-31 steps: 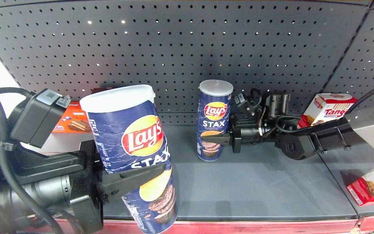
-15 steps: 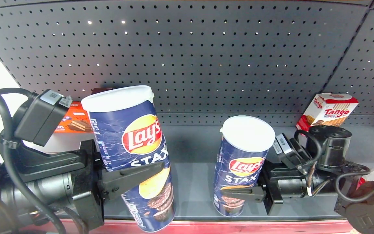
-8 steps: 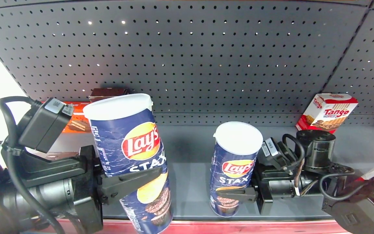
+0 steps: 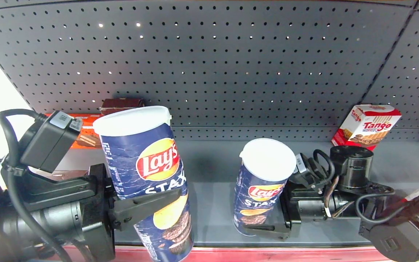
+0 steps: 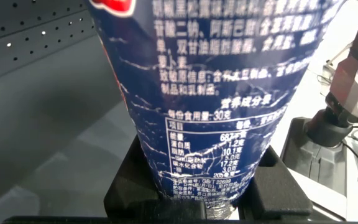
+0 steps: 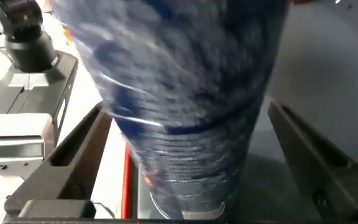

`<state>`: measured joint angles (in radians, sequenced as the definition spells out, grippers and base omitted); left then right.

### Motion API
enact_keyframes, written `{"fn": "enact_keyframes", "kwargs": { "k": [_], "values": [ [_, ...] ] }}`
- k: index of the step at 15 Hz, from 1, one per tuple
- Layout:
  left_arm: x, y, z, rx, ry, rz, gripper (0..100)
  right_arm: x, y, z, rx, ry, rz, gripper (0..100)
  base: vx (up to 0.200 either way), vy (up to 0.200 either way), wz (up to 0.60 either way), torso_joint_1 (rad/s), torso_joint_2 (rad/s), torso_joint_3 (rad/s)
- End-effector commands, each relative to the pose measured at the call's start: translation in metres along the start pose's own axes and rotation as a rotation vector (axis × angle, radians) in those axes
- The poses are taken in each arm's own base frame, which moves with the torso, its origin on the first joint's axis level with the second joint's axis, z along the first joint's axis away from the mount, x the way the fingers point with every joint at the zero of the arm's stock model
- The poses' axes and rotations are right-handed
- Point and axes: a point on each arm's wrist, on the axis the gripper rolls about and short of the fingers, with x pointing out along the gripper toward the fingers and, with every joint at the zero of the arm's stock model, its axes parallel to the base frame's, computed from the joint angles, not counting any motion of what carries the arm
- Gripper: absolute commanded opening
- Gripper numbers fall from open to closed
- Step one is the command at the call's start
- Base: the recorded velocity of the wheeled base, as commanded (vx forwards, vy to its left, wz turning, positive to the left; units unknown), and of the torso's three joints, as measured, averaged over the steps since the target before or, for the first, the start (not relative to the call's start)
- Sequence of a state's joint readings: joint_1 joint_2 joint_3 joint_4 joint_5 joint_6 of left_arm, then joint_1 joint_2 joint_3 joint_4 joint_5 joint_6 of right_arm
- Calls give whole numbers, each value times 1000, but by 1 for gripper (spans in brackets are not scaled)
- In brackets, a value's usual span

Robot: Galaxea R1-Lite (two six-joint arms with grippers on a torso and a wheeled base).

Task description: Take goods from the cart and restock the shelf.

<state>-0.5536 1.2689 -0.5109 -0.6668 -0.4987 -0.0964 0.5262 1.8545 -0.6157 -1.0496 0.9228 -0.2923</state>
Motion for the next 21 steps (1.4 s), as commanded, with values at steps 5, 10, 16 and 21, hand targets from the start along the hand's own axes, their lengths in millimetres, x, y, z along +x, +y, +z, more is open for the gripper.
{"fn": "enact_keyframes", "kwargs": {
  "k": [5, 10, 16, 21],
  "values": [
    [1, -1, 2, 4, -7, -7, 0, -58, 29, 44, -107, -59, -148, 100, 0, 0, 0, 0, 0, 0],
    [1, -2, 4, 8, -11, -13, 0, -122, 78, 66, -195, -97, -319, 100, 0, 0, 0, 0, 0, 0],
    [0, -3, 10, 24, -33, -14, 0, -169, 148, 65, -142, -85, -576, 100, 0, 0, 0, 0, 0, 0],
    [-2, -5, 11, 31, -42, -18, 0, -180, 222, 13, 62, -41, -786, 100, 0, 0, 0, 0, 0, 0]
  ]
}}
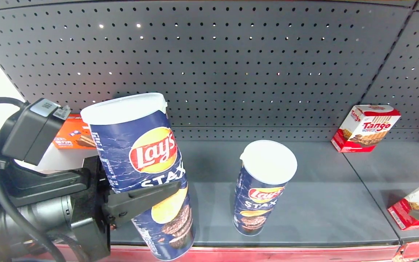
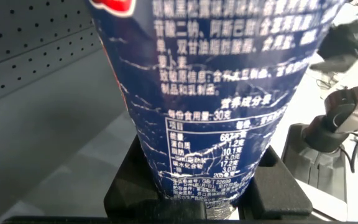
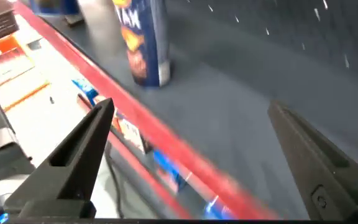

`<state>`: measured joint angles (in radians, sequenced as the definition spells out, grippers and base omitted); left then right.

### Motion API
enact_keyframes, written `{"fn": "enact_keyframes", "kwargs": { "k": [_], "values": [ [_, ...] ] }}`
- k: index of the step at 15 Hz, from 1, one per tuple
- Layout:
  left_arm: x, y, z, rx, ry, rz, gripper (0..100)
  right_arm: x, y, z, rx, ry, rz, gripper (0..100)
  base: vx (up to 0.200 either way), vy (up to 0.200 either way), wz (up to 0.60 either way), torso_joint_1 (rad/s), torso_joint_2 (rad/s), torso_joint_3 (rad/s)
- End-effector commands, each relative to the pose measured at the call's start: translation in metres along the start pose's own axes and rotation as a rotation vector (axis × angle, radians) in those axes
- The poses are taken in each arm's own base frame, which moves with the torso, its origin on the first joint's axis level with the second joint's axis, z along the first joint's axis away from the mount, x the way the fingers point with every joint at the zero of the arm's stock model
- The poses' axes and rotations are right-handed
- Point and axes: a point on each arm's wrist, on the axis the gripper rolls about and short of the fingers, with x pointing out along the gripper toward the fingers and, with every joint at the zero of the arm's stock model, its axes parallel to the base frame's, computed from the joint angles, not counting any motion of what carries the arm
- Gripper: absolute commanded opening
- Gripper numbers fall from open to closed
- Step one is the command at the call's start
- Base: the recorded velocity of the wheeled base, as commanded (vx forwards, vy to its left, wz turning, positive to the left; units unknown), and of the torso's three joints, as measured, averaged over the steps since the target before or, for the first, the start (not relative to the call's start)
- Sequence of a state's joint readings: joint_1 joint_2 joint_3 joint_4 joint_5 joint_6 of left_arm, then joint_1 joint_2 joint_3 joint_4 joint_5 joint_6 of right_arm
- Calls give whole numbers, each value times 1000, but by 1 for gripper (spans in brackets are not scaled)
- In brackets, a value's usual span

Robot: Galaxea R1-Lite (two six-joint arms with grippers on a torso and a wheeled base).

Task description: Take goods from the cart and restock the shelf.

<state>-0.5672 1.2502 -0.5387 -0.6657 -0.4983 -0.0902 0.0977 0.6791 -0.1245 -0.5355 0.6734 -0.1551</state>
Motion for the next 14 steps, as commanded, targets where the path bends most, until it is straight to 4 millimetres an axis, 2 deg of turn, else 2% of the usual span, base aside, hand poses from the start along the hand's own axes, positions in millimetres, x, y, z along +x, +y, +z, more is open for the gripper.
{"fn": "enact_keyframes", "kwargs": {
  "k": [1, 3, 4, 5, 6, 8, 10, 13, 14],
  "values": [
    [0, -1, 0, 1, -2, -4, 0, -37, 32, -32, 67, -40, -127, 100, 0, 0, 0, 0, 0, 0],
    [0, -3, -2, -1, 4, -11, 0, -54, 46, -57, 118, -49, -311, 100, 0, 0, 0, 0, 0, 0],
    [0, -3, -1, -1, 3, -13, 0, -58, 48, -66, 129, -2, -434, 100, 0, 0, 0, 0, 0, 0],
    [0, -3, -1, 0, 2, -14, 0, -60, 46, -69, 130, 24, -631, 100, 0, 0, 0, 0, 0, 0],
    [1, -5, 0, 2, 0, -25, 0, -62, 46, -72, 135, 34, -733, 100, 0, 0, 0, 0, 0, 0],
    [2, -7, -2, 0, 7, -40, 0, -66, 48, -71, 183, -20, -815, 100, 0, 0, 0, 0, 0, 0],
    [2, -7, -3, -1, 9, -37, 0, -66, 47, -71, 178, -18, -820, 100, 0, 0, 0, 0, 0, 0],
    [1, -5, -3, 1, 11, -23, 0, -67, 47, -71, 124, 17, -888, 100, 0, 0, 0, 0, 0, 0],
    [2, -5, -4, 11, 17, -24, 0, -66, 47, -71, 77, 33, -855, 100, 0, 0, 0, 0, 0, 0]
  ]
}}
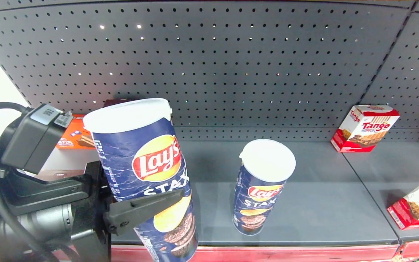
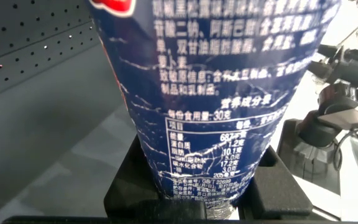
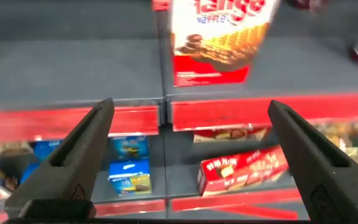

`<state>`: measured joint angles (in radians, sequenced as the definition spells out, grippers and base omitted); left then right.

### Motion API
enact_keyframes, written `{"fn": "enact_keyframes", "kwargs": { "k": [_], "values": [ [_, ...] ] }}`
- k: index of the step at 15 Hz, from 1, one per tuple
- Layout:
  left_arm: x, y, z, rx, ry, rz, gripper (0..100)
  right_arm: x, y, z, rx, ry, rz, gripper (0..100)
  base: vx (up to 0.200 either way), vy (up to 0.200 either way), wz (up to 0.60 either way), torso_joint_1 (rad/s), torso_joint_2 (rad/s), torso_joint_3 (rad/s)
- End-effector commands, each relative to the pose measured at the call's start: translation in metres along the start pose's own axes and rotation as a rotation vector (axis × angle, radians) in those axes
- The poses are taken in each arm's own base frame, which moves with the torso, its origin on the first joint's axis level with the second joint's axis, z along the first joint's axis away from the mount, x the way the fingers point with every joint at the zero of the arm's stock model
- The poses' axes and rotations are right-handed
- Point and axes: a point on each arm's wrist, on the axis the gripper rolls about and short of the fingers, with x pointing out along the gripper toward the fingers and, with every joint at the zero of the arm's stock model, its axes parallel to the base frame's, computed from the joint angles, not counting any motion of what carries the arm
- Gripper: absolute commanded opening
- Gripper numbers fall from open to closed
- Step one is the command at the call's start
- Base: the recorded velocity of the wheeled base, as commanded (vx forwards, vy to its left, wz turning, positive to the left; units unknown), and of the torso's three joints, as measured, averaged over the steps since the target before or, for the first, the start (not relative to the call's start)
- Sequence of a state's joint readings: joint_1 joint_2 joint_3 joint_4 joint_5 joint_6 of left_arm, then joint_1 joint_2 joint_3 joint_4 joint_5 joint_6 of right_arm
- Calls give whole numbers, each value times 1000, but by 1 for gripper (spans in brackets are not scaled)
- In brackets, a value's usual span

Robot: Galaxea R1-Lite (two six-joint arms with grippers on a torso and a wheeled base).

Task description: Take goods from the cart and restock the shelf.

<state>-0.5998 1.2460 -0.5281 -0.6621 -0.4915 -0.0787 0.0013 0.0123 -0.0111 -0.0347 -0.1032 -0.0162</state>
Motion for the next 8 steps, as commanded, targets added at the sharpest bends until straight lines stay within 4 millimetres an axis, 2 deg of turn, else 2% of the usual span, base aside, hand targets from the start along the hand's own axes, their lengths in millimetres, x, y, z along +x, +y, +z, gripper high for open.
{"fn": "enact_keyframes", "kwargs": {
  "k": [1, 2, 3, 4, 5, 6, 7, 8],
  "values": [
    [2, -1, 0, 3, 4, -8, 0, 0, 3, 1, -120, -20, 142, 100, 0, 0, 0, 0, 0, 0],
    [2, -1, 1, 5, 2, -12, 0, 0, 4, 1, -144, -30, 197, 100, 0, 0, 0, 0, 0, 0],
    [4, 0, 2, 6, -1, -13, 0, 0, 5, 0, -70, -24, 196, 100, 0, 0, 0, 0, 0, 0],
    [5, 1, 2, 6, 1, -13, 0, 0, 1, 0, 38, -11, 56, 100, 0, 0, 0, 0, 0, 0],
    [5, 1, 2, 6, 1, -13, 0, 0, 1, 0, 38, -11, 56, 100, 0, 0, 0, 0, 0, 0],
    [5, 2, 3, 10, -2, -10, 0, -1, -3, 0, 63, 2, -130, 100, 0, 0, 0, 0, 0, 0],
    [6, 2, 3, 9, -1, -13, 0, -1, -2, 0, 63, 2, -75, 100, 0, 0, 0, 0, 0, 0],
    [8, 1, 0, 4, 11, -23, 0, 0, 4, -1, 54, 0, 171, 100, 0, 0, 0, 0, 0, 0]
  ]
}}
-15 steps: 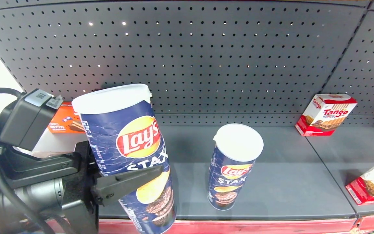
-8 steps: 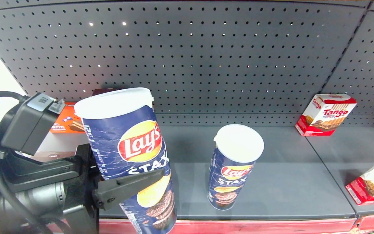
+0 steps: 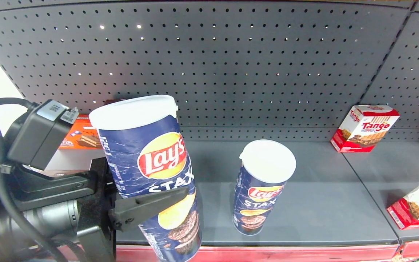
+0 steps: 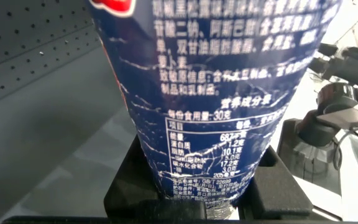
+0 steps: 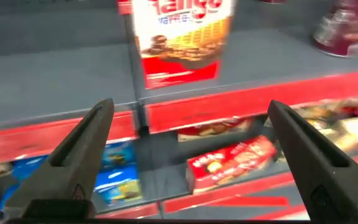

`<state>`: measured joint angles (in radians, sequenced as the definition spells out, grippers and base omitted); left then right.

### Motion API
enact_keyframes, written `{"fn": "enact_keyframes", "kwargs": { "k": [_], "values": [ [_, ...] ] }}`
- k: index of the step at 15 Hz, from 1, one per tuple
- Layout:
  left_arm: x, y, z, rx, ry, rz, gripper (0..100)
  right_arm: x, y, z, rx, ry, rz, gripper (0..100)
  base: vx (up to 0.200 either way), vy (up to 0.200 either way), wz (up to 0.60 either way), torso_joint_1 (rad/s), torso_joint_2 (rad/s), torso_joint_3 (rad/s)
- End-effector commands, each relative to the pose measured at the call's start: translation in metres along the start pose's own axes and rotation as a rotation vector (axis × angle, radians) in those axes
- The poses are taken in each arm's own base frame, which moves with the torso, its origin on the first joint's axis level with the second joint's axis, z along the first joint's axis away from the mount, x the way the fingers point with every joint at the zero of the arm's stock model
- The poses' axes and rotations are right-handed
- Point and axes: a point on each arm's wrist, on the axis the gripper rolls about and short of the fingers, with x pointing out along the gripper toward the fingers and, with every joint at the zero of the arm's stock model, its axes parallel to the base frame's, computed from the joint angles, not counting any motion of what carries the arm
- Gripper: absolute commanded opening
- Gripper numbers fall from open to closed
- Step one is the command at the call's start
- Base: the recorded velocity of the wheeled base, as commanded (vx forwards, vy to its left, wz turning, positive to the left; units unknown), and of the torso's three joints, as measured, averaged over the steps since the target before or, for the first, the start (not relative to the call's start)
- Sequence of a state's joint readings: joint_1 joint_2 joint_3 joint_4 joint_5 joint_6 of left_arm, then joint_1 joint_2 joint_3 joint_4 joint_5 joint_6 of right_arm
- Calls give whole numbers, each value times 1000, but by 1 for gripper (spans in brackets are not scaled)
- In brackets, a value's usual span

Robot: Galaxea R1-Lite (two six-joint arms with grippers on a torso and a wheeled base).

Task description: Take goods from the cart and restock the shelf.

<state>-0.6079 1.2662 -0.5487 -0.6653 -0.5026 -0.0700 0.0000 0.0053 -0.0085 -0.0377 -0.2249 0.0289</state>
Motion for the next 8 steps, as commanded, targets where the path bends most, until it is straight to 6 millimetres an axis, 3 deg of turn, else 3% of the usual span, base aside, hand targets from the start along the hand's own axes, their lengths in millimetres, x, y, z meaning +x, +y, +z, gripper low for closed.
{"fn": "enact_keyframes", "kwargs": {
  "k": [1, 3, 4, 5, 8],
  "values": [
    [4, 2, -4, -10, 18, -4, 0, -1, 9, 0, 11, 15, 395, 100, 0, 0, 0, 0, 0, 0],
    [7, 3, -6, -14, 29, -1, 0, -1, 8, 0, 16, 28, 354, 100, 0, 0, 0, 0, 0, 0],
    [6, 4, -6, -16, 31, 4, 0, 1, 4, -4, 15, 40, 150, 100, 0, 0, 0, 0, 0, 0],
    [6, 5, -8, -19, 36, 7, 0, 1, 2, -6, 16, 53, 98, 100, 0, 0, 0, 0, 0, 0],
    [7, 6, -9, -22, 40, 9, 0, 1, 4, -6, -37, 56, 155, 100, 0, 0, 0, 0, 0, 0]
  ]
}}
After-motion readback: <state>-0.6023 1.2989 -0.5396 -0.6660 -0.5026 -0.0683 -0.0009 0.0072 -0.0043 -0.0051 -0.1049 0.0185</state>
